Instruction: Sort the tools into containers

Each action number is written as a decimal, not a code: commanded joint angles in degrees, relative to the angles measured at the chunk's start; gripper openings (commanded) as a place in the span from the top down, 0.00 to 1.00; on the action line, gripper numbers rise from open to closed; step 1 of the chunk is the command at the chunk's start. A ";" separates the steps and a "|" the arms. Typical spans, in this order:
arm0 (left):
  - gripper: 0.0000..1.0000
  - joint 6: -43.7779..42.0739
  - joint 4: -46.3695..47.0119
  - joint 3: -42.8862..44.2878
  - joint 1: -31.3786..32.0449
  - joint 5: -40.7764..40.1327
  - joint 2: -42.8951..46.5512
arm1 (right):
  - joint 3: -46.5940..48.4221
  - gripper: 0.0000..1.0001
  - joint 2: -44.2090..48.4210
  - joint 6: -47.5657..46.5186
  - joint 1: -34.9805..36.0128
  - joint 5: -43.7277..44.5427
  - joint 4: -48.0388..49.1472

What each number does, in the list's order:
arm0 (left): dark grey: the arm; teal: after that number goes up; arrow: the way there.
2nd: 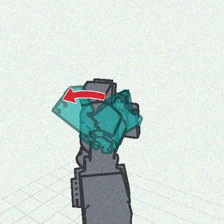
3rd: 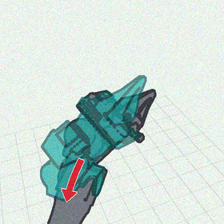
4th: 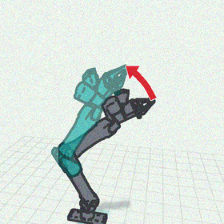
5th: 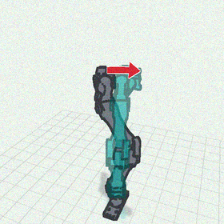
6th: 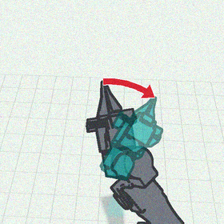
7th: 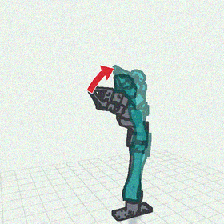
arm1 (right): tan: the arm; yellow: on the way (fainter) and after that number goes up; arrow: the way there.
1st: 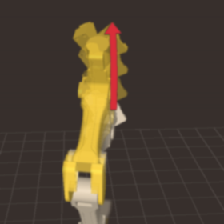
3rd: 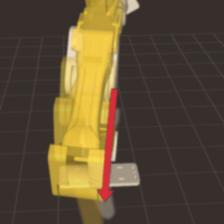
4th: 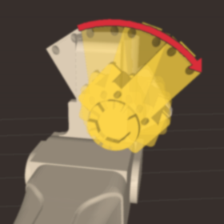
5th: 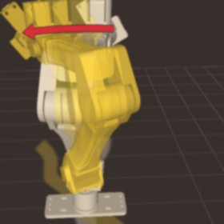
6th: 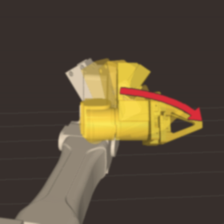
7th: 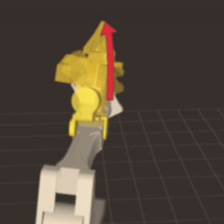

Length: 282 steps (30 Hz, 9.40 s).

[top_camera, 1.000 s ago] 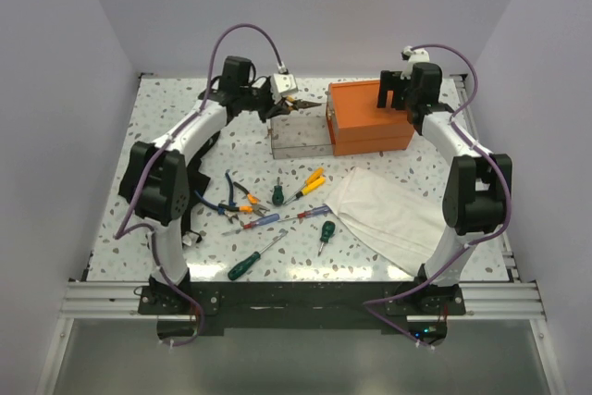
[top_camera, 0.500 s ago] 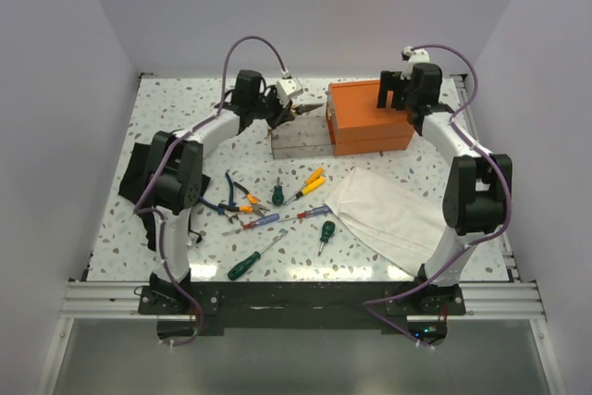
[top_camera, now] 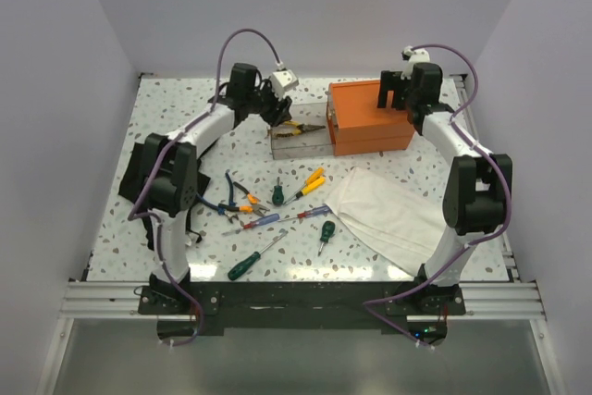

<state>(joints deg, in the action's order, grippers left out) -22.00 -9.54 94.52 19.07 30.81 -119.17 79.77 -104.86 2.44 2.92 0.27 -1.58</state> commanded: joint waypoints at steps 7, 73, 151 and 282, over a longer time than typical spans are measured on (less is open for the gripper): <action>0.45 -2.55 -21.39 -16.02 -7.56 -10.84 18.53 | -4.53 0.03 -3.25 1.52 -1.95 2.10 -12.83; 1.00 -43.43 -28.07 -3.99 -13.99 10.59 13.00 | -7.08 0.02 -0.70 -0.42 -2.04 2.45 -13.18; 1.00 4.77 -35.88 8.52 -2.81 4.40 9.60 | -6.11 0.02 -1.67 -0.59 -1.95 1.92 -12.30; 0.36 46.60 8.04 12.88 7.73 -9.71 -9.49 | -5.93 0.02 -1.76 2.84 4.03 -0.36 -13.27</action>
<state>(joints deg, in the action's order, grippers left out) 20.38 -2.74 107.00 26.35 24.69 -126.96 76.82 -103.44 2.35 6.07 2.11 0.71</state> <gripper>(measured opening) 0.644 0.973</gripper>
